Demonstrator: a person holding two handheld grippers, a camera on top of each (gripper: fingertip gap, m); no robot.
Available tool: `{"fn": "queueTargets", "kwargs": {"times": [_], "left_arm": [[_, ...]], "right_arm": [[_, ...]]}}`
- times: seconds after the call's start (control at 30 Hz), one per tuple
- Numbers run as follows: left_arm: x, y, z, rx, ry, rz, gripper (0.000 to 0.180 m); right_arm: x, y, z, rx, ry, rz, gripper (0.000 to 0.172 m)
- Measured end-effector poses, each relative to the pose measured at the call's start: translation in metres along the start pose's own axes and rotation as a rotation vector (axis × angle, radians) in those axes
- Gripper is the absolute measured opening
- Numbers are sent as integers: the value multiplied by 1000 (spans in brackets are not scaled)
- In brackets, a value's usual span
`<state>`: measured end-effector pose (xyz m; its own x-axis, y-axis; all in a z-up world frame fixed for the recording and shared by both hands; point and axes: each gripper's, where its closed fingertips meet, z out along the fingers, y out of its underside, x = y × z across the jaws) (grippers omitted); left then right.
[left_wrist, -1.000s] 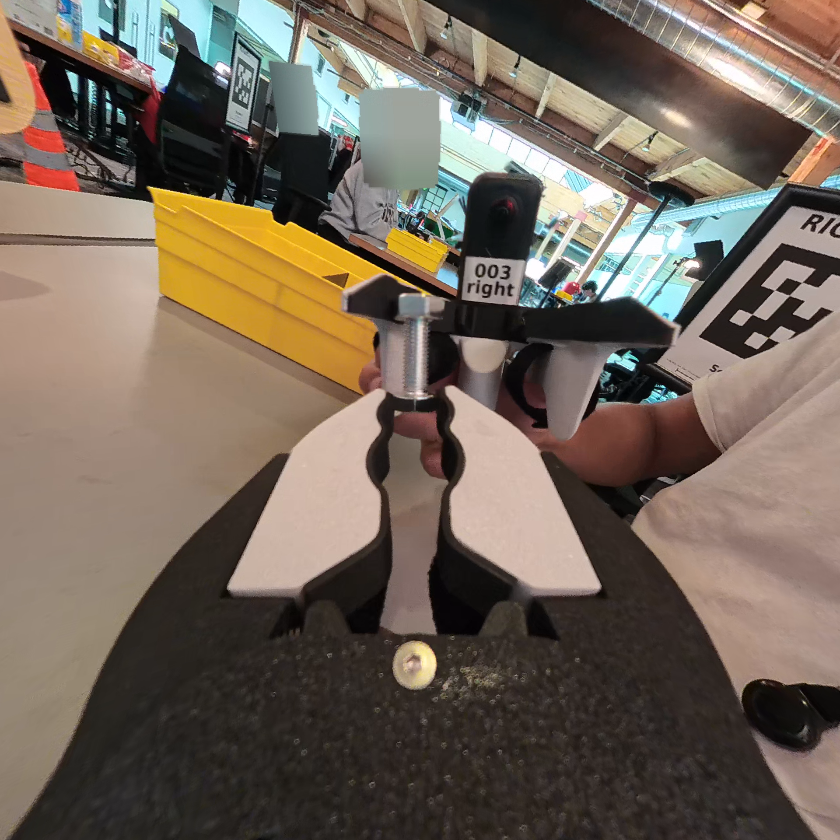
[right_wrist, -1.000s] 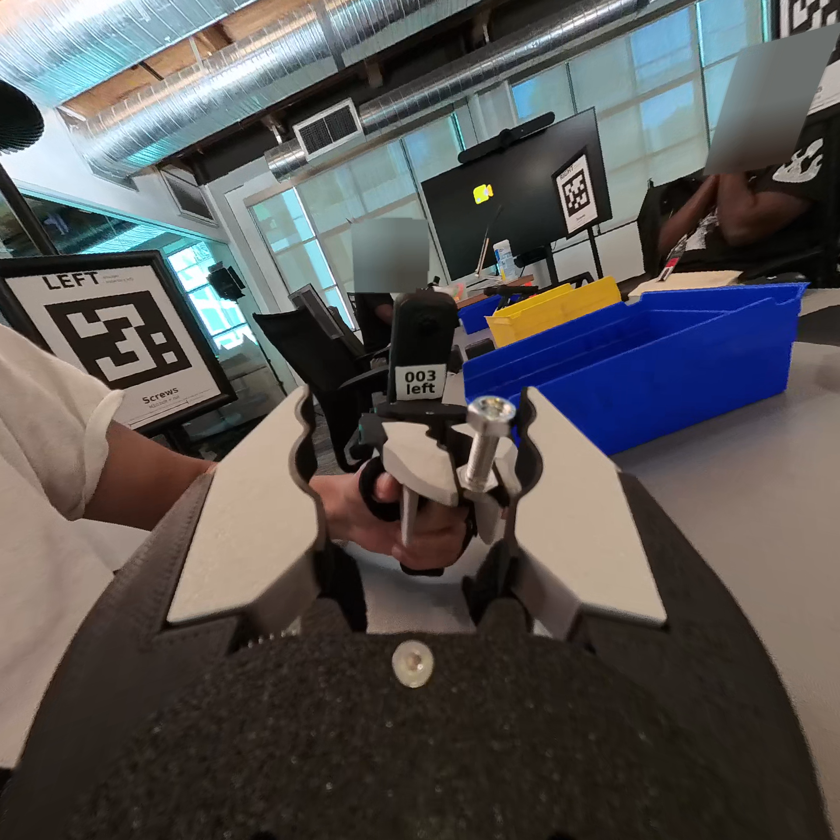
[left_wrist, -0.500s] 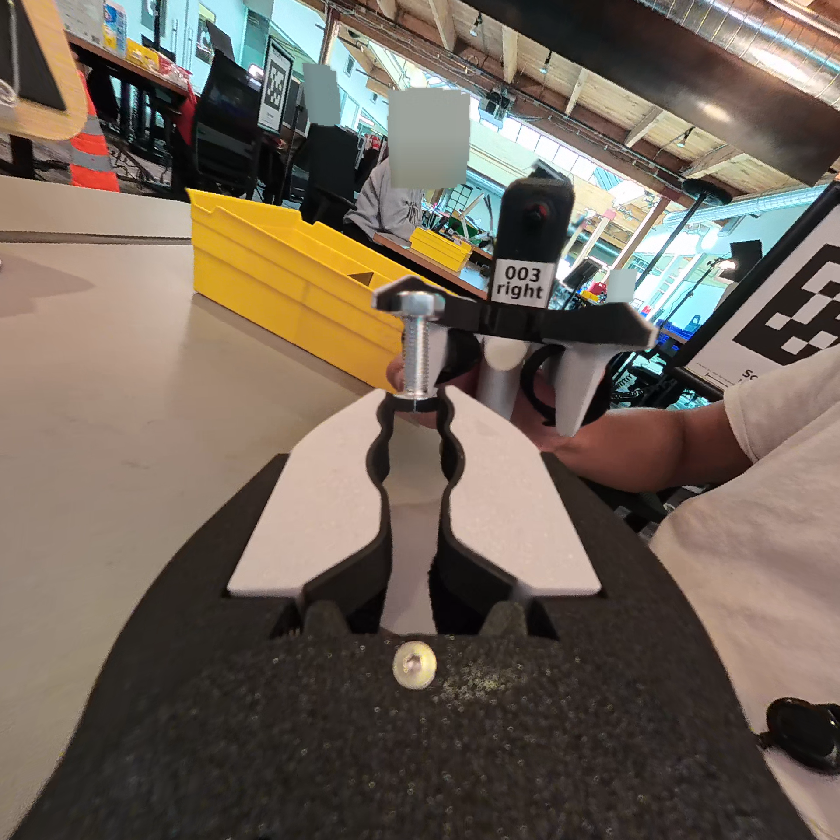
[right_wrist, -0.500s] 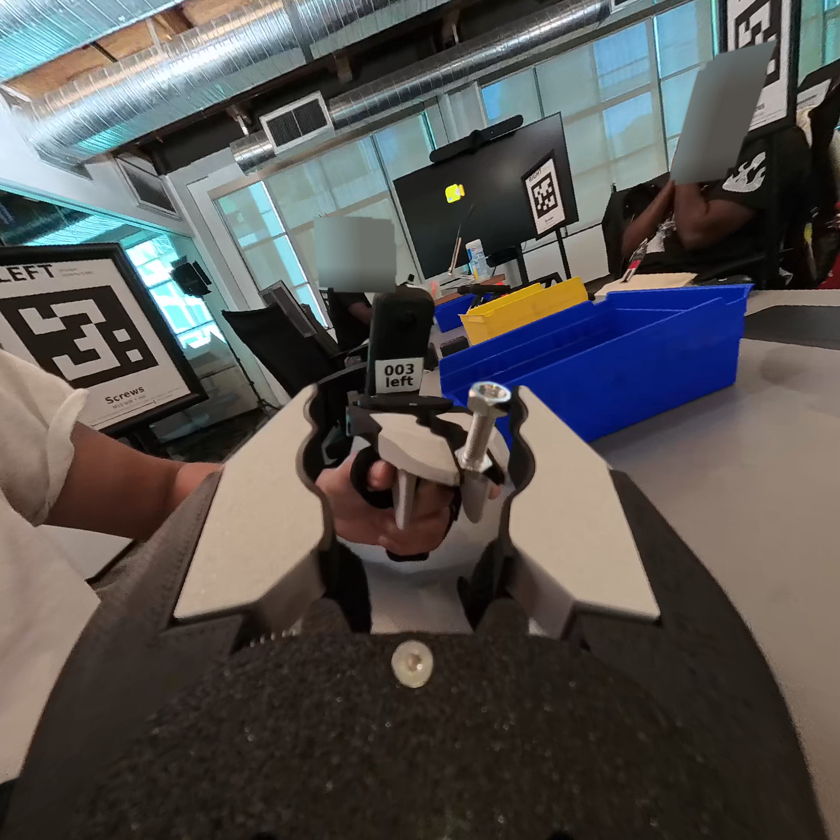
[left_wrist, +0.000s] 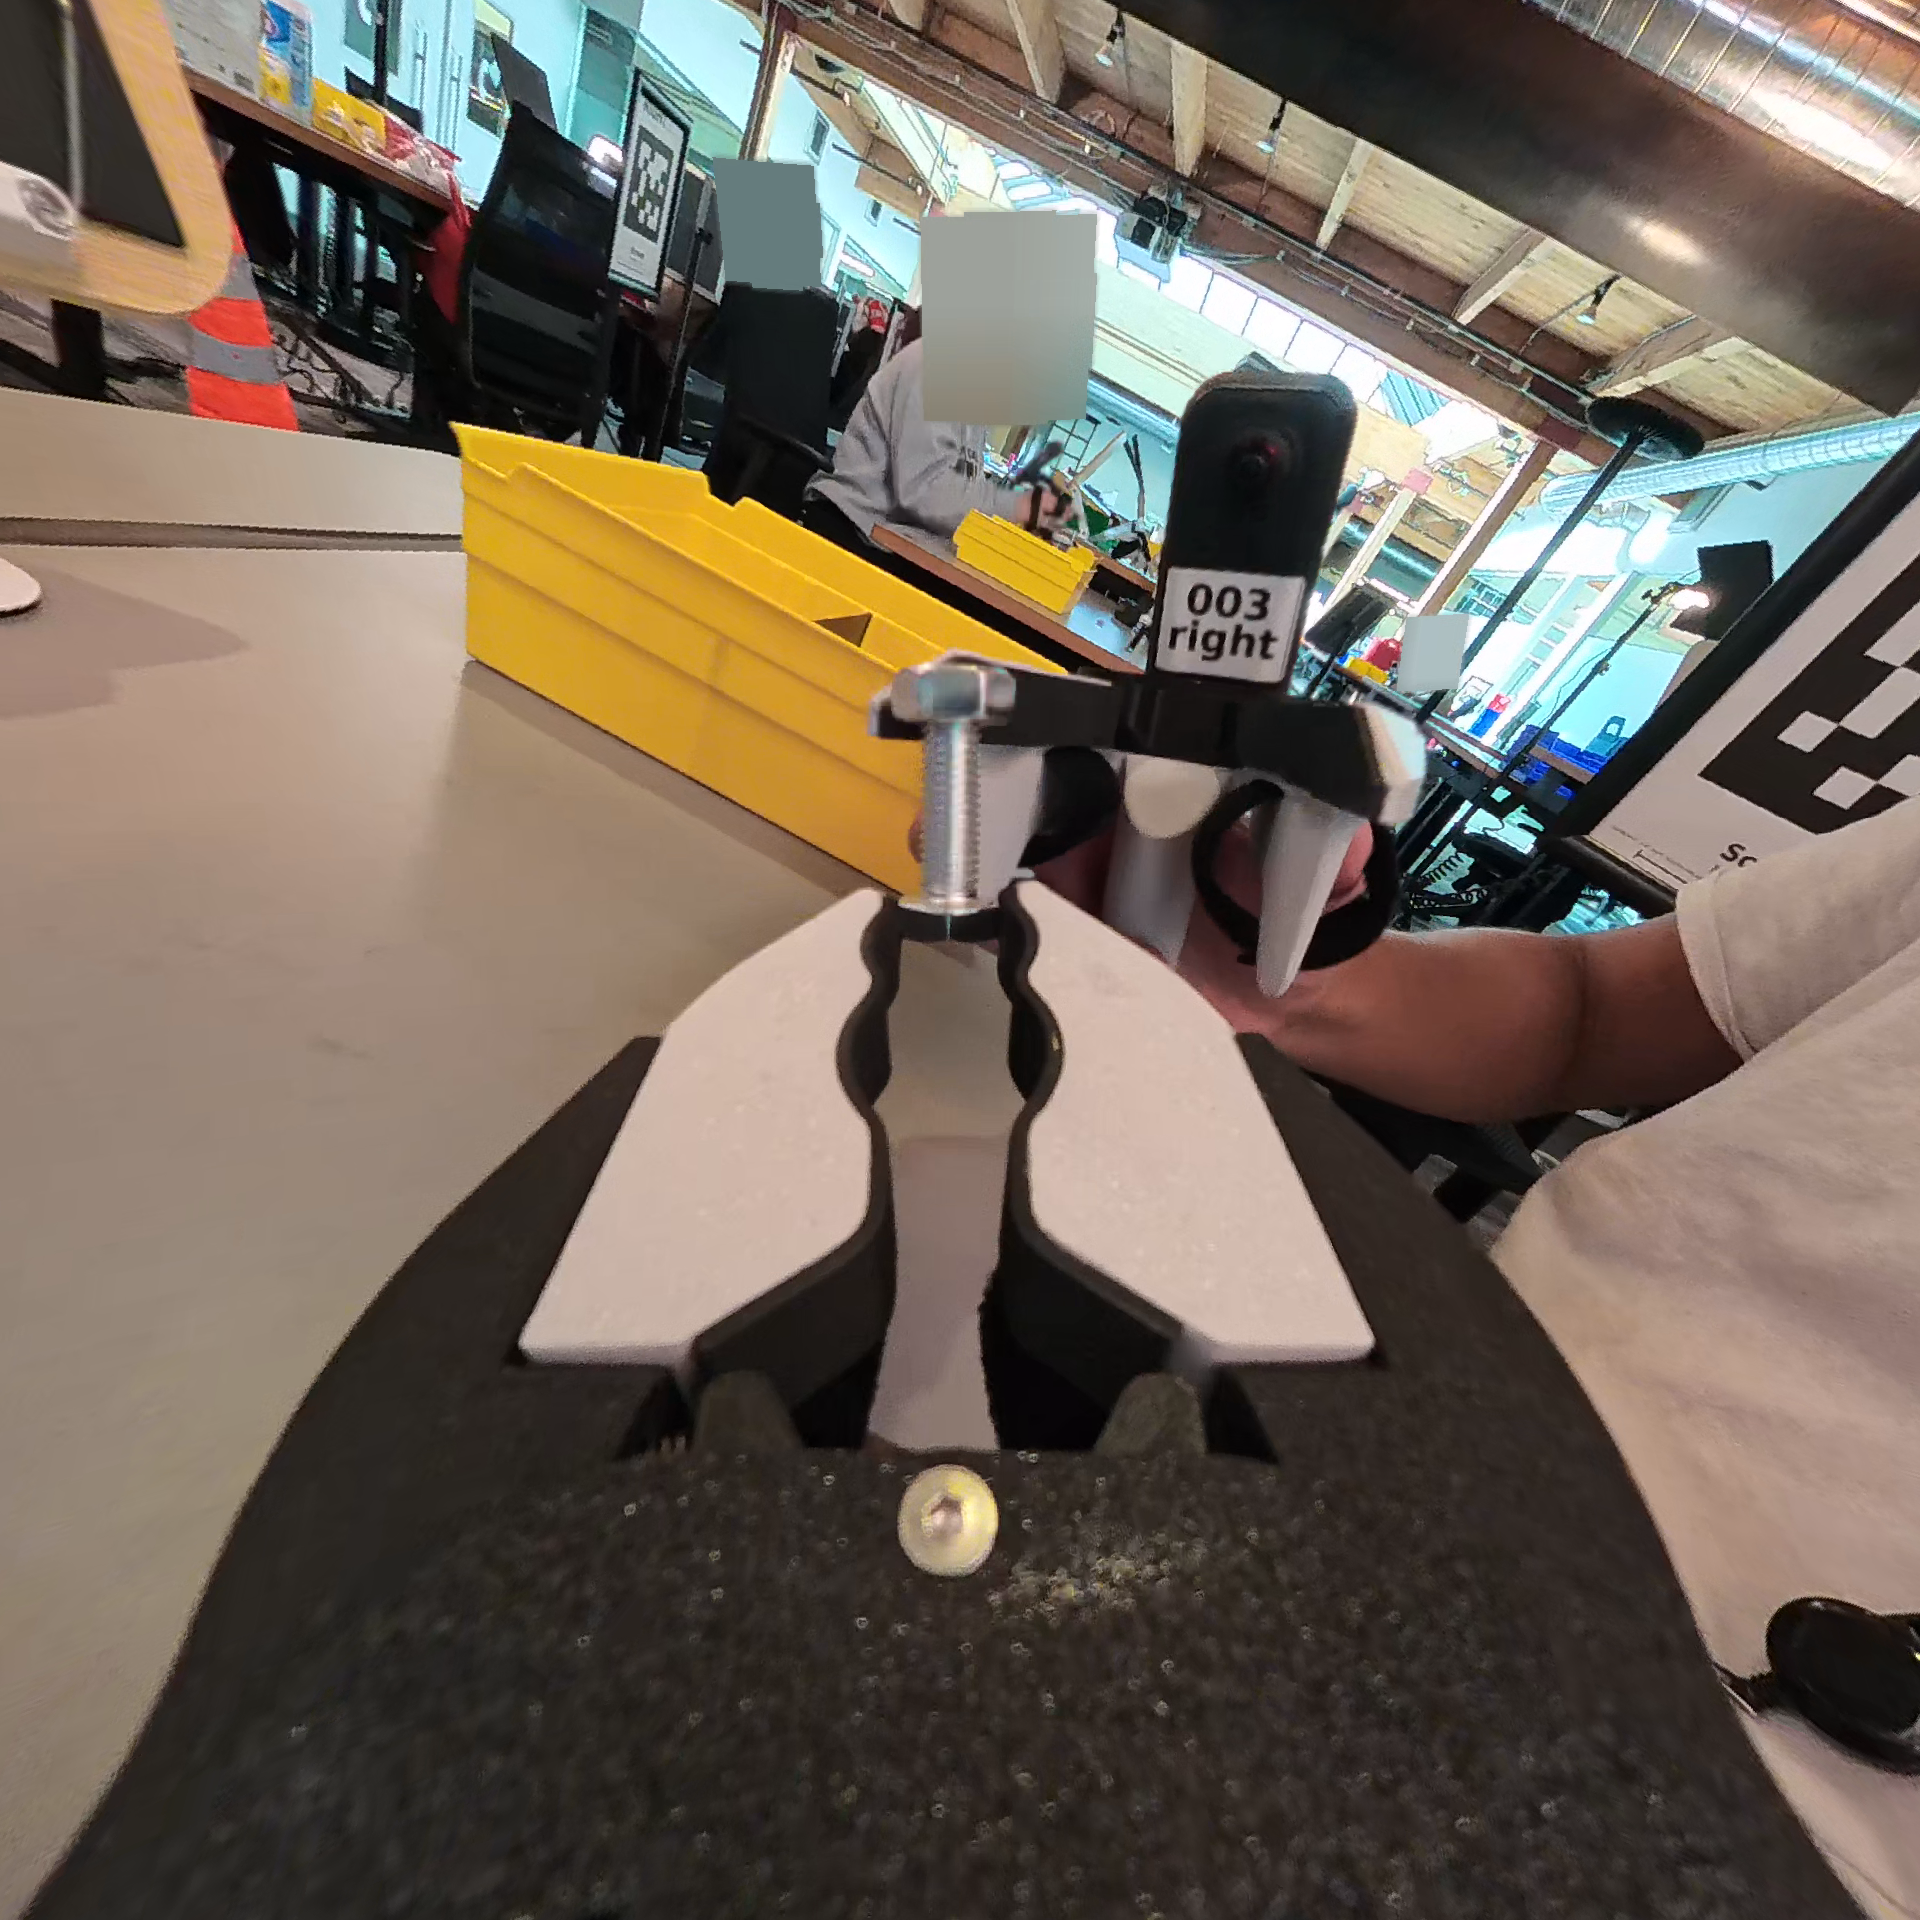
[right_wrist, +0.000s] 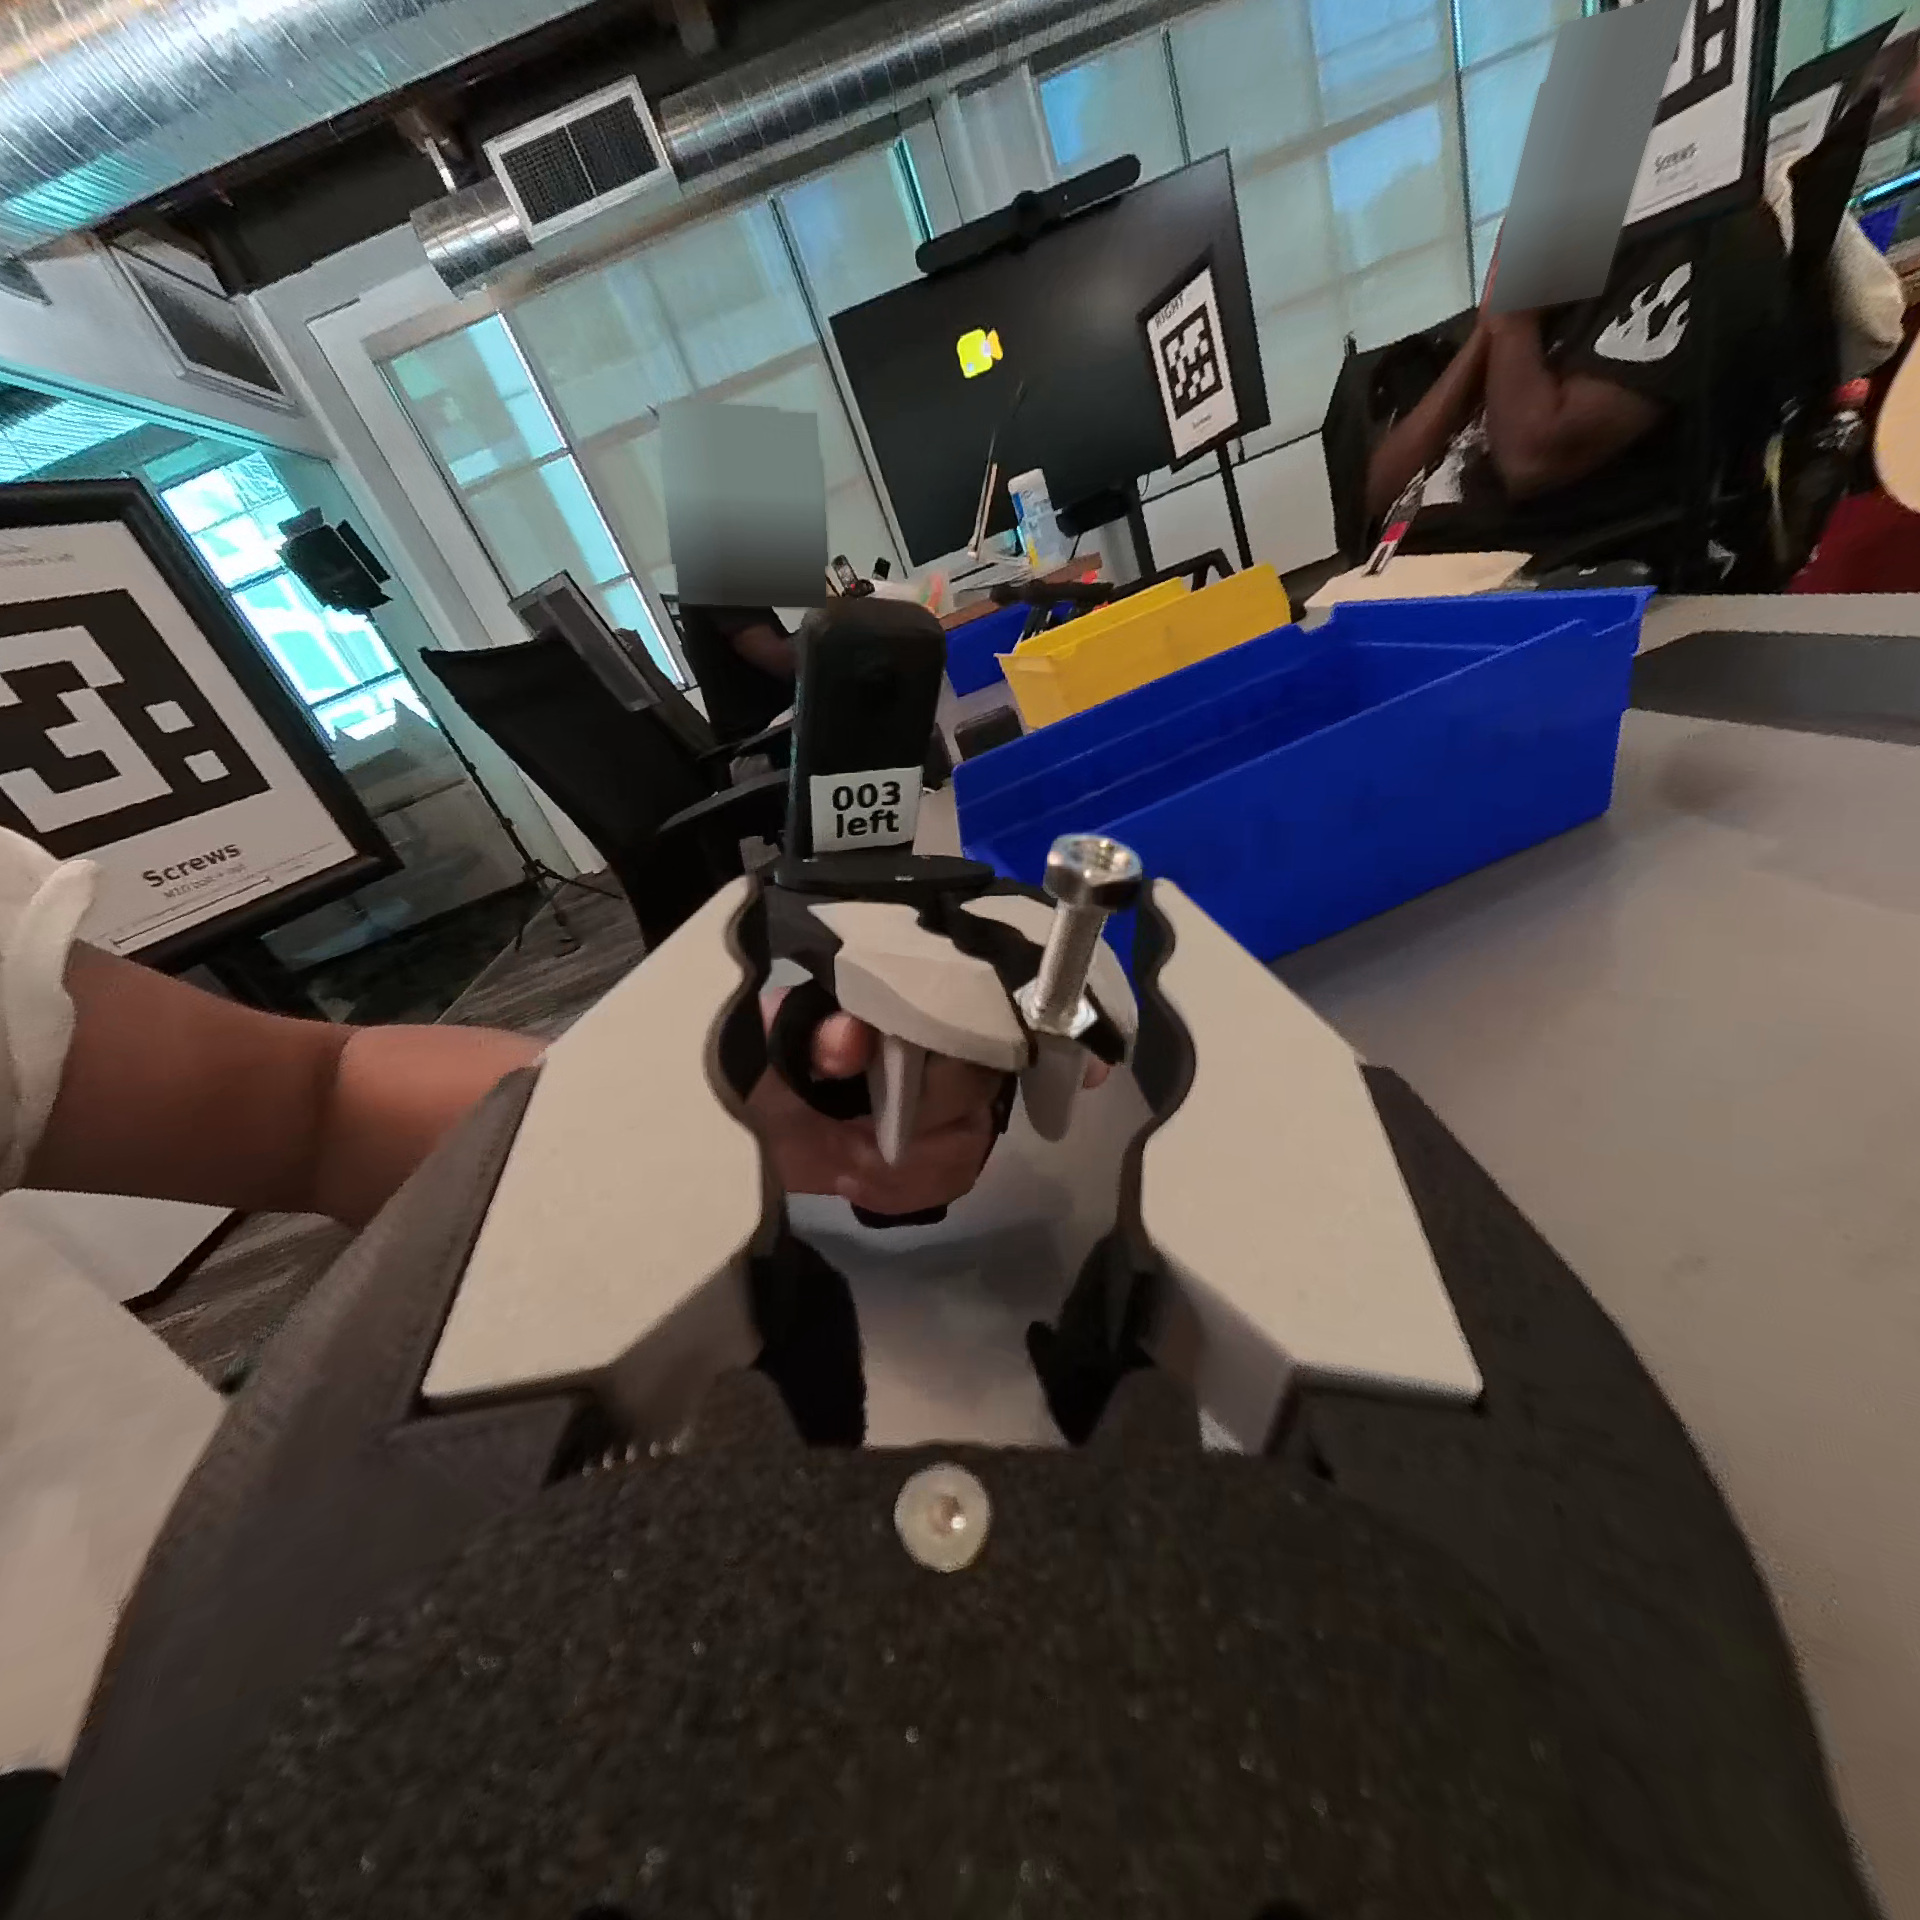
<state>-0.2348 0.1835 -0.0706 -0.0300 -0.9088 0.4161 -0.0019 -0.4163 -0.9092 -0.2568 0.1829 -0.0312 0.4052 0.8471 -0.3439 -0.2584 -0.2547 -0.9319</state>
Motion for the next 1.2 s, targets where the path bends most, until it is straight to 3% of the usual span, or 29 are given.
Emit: {"fn": "queueTargets", "kwargs": {"times": [0.27,0.4,0.47,0.67,0.93,1.2], "left_arm": [[5,4,6,-14,18,6,18],[-3,0,0,3,-21,2,18],[-10,-2,-3,11,-66,7,18],[-20,1,-2,-19,-184,99,18],[-13,6,4,-49,-170,153,18],[-9,5,4,-43,-139,144,18]], "right_arm": [[2,-2,7,16,-18,15,72],[18,-11,-7,55,129,-53,68],[28,-10,-14,42,225,-79,53],[38,1,-9,64,350,44,42],[39,5,-7,70,302,164,22],[34,3,-8,52,275,47,17]]}}
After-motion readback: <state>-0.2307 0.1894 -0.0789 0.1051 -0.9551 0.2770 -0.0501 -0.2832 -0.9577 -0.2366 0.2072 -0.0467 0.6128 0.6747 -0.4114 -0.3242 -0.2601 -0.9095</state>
